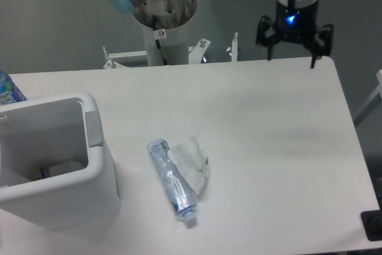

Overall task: Place the trash in the trash can
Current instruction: 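Move the open gripper down toward the crumpled white tissue, then lower the gripper onto the crumpled white tissue and close on it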

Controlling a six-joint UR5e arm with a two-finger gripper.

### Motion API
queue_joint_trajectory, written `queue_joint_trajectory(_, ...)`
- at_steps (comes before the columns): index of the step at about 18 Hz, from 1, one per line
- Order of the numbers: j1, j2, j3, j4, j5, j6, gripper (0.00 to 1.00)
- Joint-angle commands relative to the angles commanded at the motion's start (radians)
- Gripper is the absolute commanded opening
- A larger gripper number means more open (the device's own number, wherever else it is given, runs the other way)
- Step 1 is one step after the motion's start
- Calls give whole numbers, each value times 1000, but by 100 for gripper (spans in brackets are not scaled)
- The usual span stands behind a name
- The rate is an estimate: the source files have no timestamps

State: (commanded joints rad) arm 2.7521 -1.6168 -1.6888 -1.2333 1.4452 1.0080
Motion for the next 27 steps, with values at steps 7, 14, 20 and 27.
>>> queue_joint_trajectory(7,-78,-95,-55,-8,-127,-167,100)
queue_joint_trajectory(14,-156,-233,-55,29,-151,-340,100)
queue_joint_trajectory(20,-204,-284,-88,170,-146,-474,100)
queue_joint_trajectory(27,-249,-318,-115,262,-81,-557,66)
